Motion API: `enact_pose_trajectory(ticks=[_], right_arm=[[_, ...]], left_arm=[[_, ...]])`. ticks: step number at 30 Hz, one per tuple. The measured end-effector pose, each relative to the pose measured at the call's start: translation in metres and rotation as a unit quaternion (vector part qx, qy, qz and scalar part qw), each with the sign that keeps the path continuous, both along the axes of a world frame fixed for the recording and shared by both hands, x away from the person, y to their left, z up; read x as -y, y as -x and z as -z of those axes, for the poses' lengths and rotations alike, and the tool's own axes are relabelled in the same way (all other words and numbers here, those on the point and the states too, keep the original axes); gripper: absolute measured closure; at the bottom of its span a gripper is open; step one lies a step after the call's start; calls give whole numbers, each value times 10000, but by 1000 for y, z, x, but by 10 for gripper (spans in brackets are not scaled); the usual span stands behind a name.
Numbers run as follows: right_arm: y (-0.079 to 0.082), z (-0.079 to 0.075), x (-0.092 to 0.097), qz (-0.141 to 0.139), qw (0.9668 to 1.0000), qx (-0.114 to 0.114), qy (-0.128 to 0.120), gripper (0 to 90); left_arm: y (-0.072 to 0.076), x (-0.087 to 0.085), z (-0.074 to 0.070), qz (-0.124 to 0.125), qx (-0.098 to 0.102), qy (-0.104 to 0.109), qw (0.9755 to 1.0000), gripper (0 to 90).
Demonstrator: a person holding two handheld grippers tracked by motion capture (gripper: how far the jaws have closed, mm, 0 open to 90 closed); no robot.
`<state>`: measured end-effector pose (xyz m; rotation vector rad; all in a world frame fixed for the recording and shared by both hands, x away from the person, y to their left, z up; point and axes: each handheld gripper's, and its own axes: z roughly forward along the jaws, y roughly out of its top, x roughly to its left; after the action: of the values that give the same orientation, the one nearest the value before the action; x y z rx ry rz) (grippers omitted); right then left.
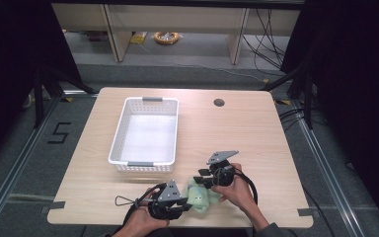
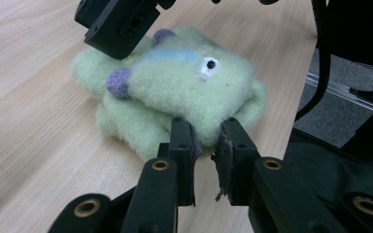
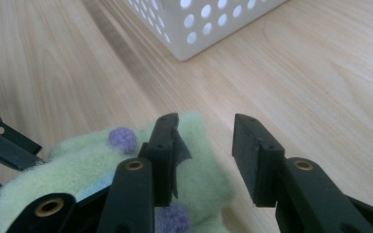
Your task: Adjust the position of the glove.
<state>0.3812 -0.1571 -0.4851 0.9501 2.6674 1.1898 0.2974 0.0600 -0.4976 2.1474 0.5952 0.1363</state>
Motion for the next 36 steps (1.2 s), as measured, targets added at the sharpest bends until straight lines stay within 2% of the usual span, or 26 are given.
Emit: enact_pose_trajectory(ticks=[2,3,4,5,6,7,9,10,11,13,15,19,21,22,23,24,25,26,27,28,29,31,32,33,34,36], right_arm=[[-2,1,1,17,9999,-108,-1,643],[-2,1,1,79,9997,-213,-34,664],[-2,2,2,124,9997,-222,-9,666],[-3,3,2,156,9994,-298,-7,684],[-4,4,3,162,9991,-388,-51,712],[-4,5,2,172,9989,-435,-85,738],[-5,8,3,143,9983,-522,-212,816],[-5,9,4,142,9978,-582,-269,848],[-5,9,5,127,9977,-589,-294,864],[-3,7,7,96,9978,-557,-353,874],[1,-3,10,128,9980,-436,-428,877],[14,-20,21,211,9978,-57,-627,879],[22,-24,27,273,9970,34,-722,879],[28,-26,31,365,9959,-51,-825,880],[32,-27,34,411,9955,-6,-855,880],[35,-26,36,446,9946,2,-936,880],[41,-27,37,554,9934,-123,-996,881],[43,-25,39,529,9937,9,-988,881],[48,-25,40,601,9933,-52,-984,882],[50,-24,42,597,9929,49,-1027,882],[55,-25,42,716,9917,-54,-1063,883],[58,-23,44,663,9924,84,-1037,883],[63,-24,45,798,9917,-58,-1005,883],[61,-22,45,719,9921,33,-1024,884],[64,-21,47,771,9922,100,-971,884],[67,-20,47,791,9918,42,-1007,884]], left_arm=[[1,1,1,-56,-110,58,9999,776],[1,1,1,-56,-106,36,9999,776],[0,-1,1,14,-24,-88,10000,776],[0,0,1,24,-80,-23,10000,776],[-1,0,2,11,-62,-11,10000,776],[0,0,2,-67,-175,28,9998,776],[-1,-1,2,-31,-119,24,9999,776],[-1,-2,3,-80,-225,47,9997,776],[-2,-3,2,-87,-188,-35,9998,776],[-2,-4,0,-115,-324,160,9993,776],[-2,-5,-3,-161,-265,163,9994,778],[-5,-12,-15,-187,-184,356,9990,781],[-10,-16,-22,-240,-75,399,9989,782],[-12,-17,-24,-246,-42,390,9989,783],[-15,-18,-25,-229,-2,371,9991,783],[-17,-18,-25,-292,-46,408,9987,784],[-20,-17,-25,-281,-90,385,9988,784],[-24,-19,-25,-183,4,211,9996,784],[-25,-18,-23,-238,-74,286,9993,785],[-28,-18,-22,-131,-26,223,9997,785],[-30,-17,-21,-122,-47,214,9997,786],[-32,-14,-20,-69,-86,185,9998,786],[-34,-14,-20,7,-37,107,9999,786],[-37,-12,-21,4,-84,133,9999,786],[-38,-12,-22,-27,-96,113,9999,786],[-42,-11,-23,46,-44,44,10000,786]])
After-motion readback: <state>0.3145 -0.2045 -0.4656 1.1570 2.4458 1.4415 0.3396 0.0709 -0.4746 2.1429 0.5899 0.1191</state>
